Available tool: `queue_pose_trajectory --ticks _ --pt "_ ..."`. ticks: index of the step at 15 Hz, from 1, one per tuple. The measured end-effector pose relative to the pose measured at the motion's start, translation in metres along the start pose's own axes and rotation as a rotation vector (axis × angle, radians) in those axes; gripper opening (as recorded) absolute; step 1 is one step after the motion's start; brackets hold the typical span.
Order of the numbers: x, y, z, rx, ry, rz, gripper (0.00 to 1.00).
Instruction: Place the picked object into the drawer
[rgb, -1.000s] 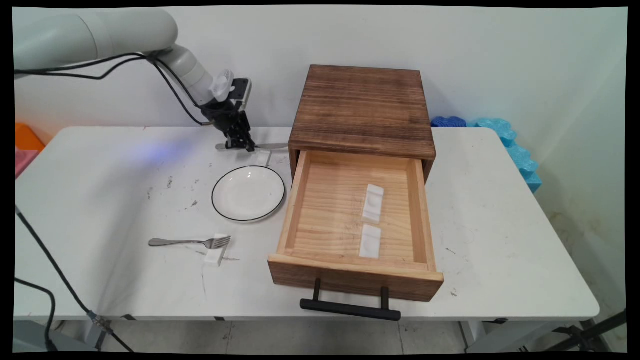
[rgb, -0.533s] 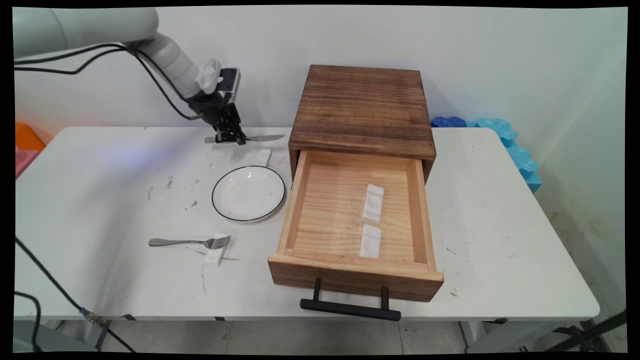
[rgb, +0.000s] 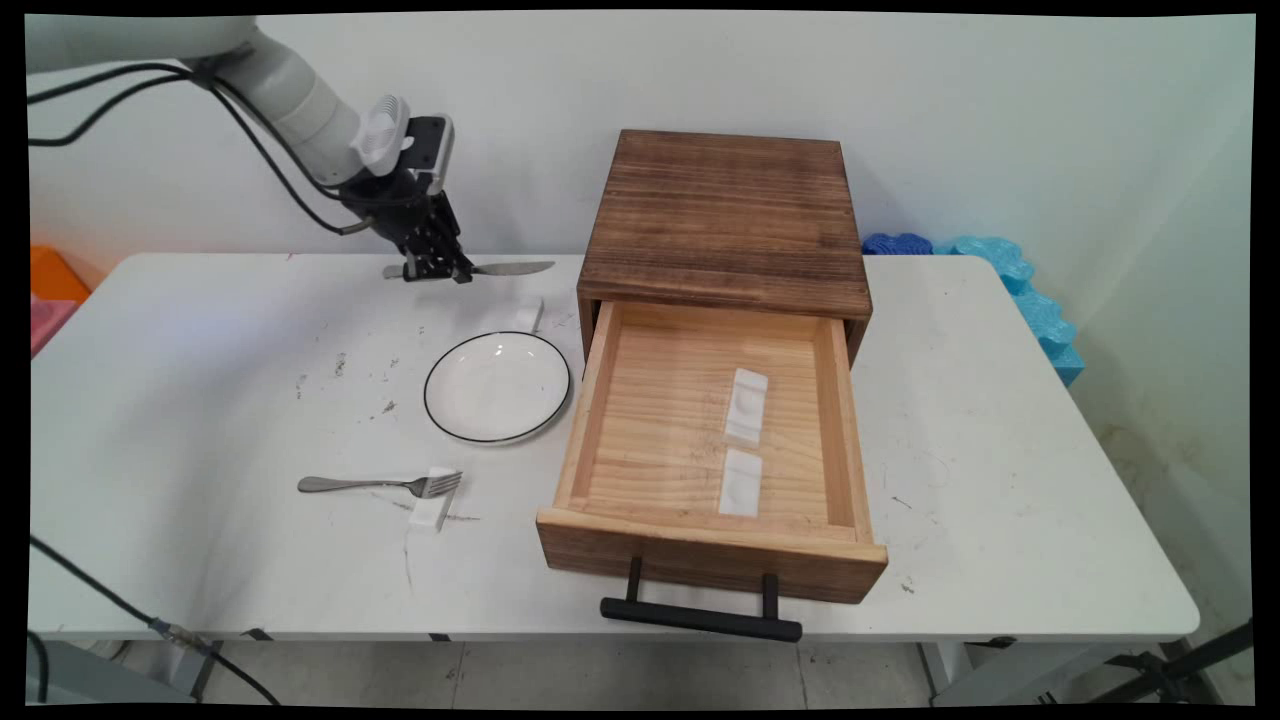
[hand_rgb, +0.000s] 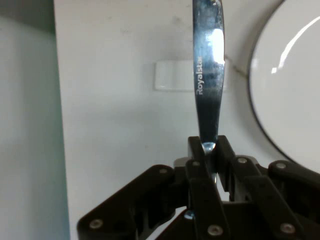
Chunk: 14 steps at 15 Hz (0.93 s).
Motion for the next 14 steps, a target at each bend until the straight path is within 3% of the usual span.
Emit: queue_pose_trajectory --ticks 6,14 --pt "0.028 0.05 -0.046 -0.005 0.028 0.032 0.0" --pt "0.08 0.097 -0.081 -0.016 0.083 0.071 0.0"
